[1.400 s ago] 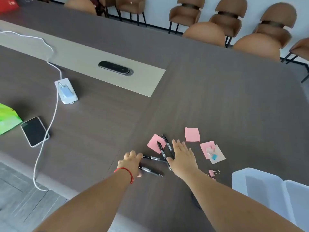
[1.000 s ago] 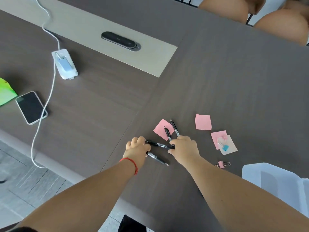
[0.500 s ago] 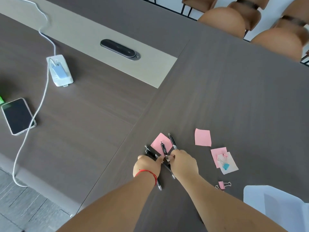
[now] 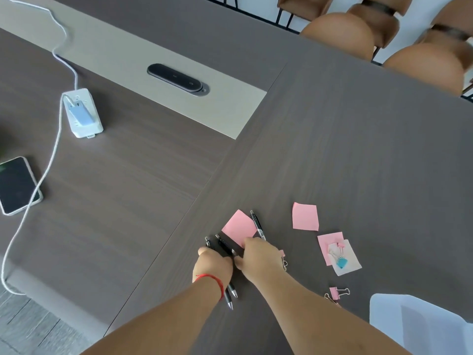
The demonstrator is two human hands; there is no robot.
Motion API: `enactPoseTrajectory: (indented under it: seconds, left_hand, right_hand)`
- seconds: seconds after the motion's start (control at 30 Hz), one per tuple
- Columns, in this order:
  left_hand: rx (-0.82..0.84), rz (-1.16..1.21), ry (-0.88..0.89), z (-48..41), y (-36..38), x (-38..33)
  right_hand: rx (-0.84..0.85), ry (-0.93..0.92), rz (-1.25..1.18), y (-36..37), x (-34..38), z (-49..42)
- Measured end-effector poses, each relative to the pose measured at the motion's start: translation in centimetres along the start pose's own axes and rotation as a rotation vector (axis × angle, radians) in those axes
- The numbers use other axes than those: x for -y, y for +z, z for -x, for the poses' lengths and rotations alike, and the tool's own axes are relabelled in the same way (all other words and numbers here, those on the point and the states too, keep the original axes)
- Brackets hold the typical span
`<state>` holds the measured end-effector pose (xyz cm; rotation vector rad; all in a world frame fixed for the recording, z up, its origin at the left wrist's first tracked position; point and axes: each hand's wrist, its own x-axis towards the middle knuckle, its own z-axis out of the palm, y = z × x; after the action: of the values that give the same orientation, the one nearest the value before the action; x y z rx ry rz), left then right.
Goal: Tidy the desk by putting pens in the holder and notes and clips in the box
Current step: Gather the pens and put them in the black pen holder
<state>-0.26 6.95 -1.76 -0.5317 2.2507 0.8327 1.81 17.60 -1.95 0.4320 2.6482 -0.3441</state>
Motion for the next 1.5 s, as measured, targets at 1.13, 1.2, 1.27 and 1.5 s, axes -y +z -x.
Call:
enactPoseTrajectory:
  seconds: [1.13,1.2,1.27,1.5]
  left_hand:
    - [0.752,0.782,0.291,19.6,5.4,-8.3]
    - [0.670,0.710,0.300,20.1,7.8,-7.1]
    - [0.565,0.577,0.409,20.0,9.2,-5.8]
    - [0.442,0.260,0.739,17.6,10.5,-1.8]
  right_hand:
    - [-0.600,0.586,-1.628,-8.1,-13.6,20.1]
    - [-0.625,0.612,-1.587,-5.1,-13.4,20.8]
    - [-0.641,0.612,-1.570,-2.9,-13.0,21.0]
    - [-0.673,0.344,-1.244,2.8,-13.6,21.1]
